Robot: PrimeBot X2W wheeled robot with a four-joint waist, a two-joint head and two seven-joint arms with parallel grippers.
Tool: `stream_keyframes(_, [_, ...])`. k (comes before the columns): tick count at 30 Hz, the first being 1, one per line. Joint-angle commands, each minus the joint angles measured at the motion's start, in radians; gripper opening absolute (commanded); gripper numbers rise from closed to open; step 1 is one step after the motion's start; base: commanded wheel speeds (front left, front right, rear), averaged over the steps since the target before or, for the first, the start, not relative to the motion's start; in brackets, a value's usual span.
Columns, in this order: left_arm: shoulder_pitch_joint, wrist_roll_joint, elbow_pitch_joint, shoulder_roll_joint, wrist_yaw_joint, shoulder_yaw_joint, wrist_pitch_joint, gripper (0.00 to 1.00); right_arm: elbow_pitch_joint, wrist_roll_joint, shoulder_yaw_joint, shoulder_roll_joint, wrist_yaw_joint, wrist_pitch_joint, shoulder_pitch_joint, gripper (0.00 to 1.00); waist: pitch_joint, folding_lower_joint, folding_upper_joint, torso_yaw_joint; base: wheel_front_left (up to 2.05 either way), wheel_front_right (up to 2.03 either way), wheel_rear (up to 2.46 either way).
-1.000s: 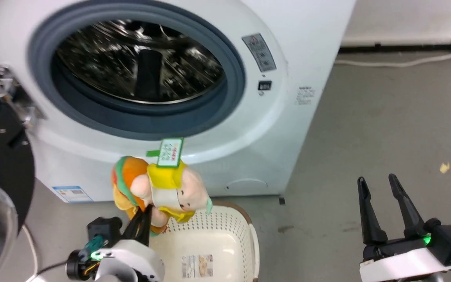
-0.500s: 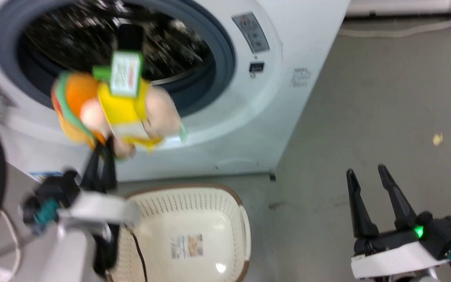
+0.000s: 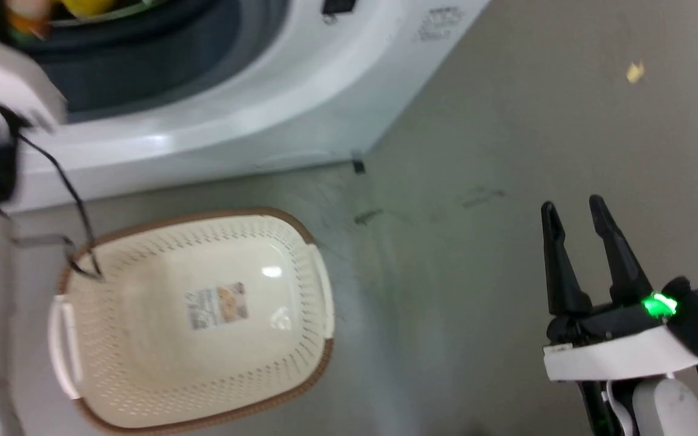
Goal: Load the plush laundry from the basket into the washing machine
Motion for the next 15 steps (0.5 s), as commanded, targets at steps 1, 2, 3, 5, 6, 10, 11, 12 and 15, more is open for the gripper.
stream_keyframes(1, [-0.031, 0.008, 0.006, 0.011, -0.003, -0.001, 0.005, 0.00, -0.002, 0.007, 0.001, -0.002, -0.001, -0.005, -0.018, 1.00, 0.054, -0.0003, 0.0000, -0.047, 0.00, 0.00, 0.00])
stream_keyframes(2, [-0.064, 0.013, 0.031, 0.025, -0.006, -0.005, 0.026, 0.00, -0.002, 0.013, 0.001, -0.002, -0.001, -0.005, -0.022, 1.00, 0.065, -0.0003, 0.0000, -0.053, 0.00, 0.00, 0.00])
stream_keyframes(3, [-0.097, 0.019, 0.056, 0.035, -0.009, -0.010, 0.045, 0.00, -0.002, 0.018, 0.002, -0.002, -0.001, -0.005, -0.027, 1.00, 0.074, -0.0003, 0.0000, -0.056, 0.00, 0.00, 0.00])
stream_keyframes(5, [-0.156, 0.029, 0.100, 0.050, -0.012, -0.022, 0.073, 0.00, -0.002, 0.024, 0.004, -0.002, -0.001, -0.005, -0.035, 1.00, 0.092, -0.0003, 0.0000, -0.064, 0.00, 0.00, 0.00])
stream_keyframes(6, [-0.184, 0.040, 0.122, 0.059, -0.015, -0.031, 0.087, 0.00, -0.002, 0.028, 0.006, -0.002, -0.001, -0.005, -0.040, 1.00, 0.099, -0.0003, 0.0000, -0.067, 0.00, 0.00, 0.00])
stream_keyframes(10, [-0.285, 0.065, 0.206, 0.081, -0.016, -0.055, 0.116, 0.00, 0.000, 0.040, 0.010, -0.002, -0.001, -0.005, -0.053, 1.00, 0.117, -0.0003, 0.0000, -0.077, 0.00, 0.00, 0.00])
stream_keyframes(11, [-0.305, 0.070, 0.227, 0.084, -0.016, -0.060, 0.123, 0.00, 0.000, 0.043, 0.010, -0.002, -0.001, -0.005, -0.055, 1.00, 0.121, -0.0003, 0.0000, -0.078, 0.00, 0.00, 0.00])
stream_keyframes(12, [-0.322, 0.075, 0.248, 0.087, -0.015, -0.066, 0.128, 0.00, 0.001, 0.046, 0.012, -0.002, -0.001, -0.005, -0.058, 1.00, 0.123, -0.0003, 0.0000, -0.079, 0.00, 0.00, 0.00])
stream_keyframes(15, [-0.355, 0.088, 0.306, 0.094, -0.025, -0.088, 0.142, 0.00, 0.002, 0.051, 0.018, -0.002, -0.001, -0.005, -0.063, 1.00, 0.128, -0.0003, 0.0000, -0.083, 0.00, 0.00, 0.00])
